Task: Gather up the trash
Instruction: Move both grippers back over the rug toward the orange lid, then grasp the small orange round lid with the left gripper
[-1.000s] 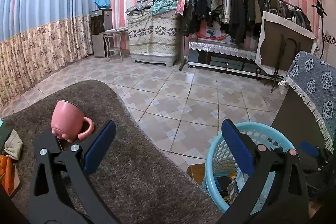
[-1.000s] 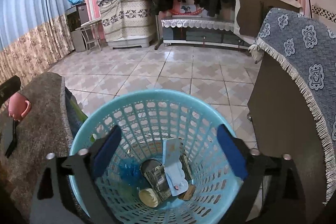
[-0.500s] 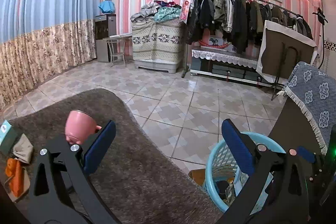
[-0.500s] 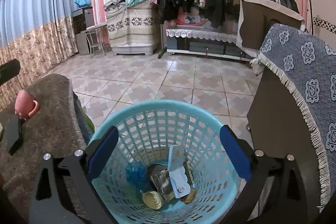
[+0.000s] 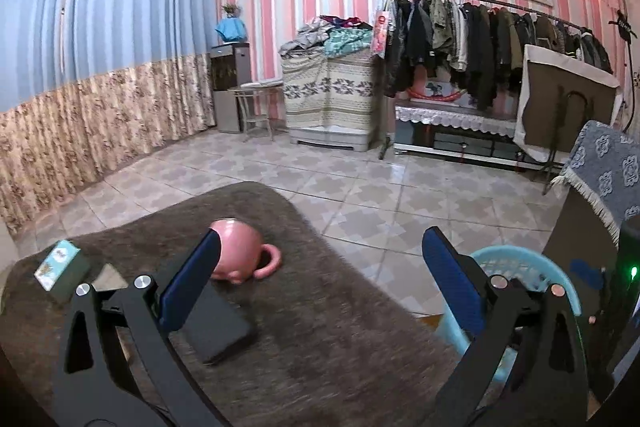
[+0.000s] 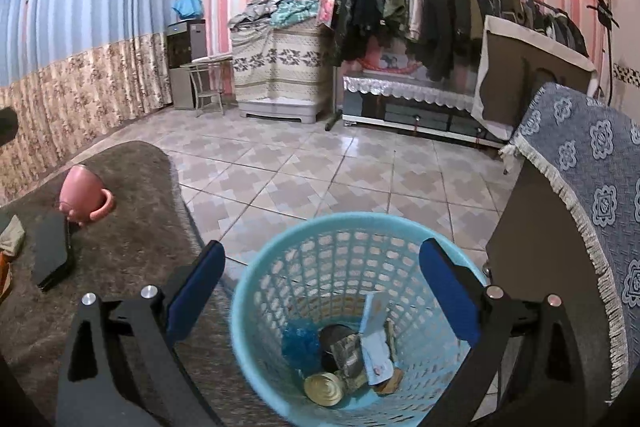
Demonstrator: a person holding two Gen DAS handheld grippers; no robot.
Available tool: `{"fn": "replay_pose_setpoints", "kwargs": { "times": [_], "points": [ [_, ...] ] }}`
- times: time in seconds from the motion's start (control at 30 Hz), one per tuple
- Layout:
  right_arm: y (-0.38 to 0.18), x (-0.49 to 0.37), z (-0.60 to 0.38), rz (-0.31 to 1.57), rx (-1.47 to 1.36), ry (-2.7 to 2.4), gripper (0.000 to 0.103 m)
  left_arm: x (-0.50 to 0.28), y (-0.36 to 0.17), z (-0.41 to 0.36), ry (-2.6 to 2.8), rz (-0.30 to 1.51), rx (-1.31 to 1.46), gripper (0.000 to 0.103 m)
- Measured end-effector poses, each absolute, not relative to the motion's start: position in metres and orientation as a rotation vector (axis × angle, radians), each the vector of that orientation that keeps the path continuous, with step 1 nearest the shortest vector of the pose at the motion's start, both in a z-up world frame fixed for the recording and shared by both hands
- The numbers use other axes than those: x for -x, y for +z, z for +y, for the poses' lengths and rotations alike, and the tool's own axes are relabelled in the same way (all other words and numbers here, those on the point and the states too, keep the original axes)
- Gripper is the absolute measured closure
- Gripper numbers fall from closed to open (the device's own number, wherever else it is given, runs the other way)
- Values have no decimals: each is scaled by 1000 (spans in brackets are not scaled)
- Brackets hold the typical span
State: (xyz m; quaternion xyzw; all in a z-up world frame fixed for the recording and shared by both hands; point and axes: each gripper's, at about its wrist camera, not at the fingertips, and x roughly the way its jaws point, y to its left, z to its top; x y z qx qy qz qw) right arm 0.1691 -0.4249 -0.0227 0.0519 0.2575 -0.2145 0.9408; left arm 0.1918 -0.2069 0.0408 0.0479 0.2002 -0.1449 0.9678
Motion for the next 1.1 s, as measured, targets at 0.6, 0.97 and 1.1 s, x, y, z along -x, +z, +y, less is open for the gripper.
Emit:
{"fn": "replay_pose_setpoints", "kwargs": {
  "times": [0.6, 0.97, 1.1],
  "points": [
    [-19, -194, -324, 509, -36, -259, 5, -200, 16, -28, -36, 460, 8, 6],
    [-22, -203, -290, 526, 7, -172, 5, -198, -27, 54, 92, 562, 42, 6],
    [-25, -208, -294, 536, -73, -140, 5, -195, -53, 69, 111, 619, 40, 6]
  ]
}}
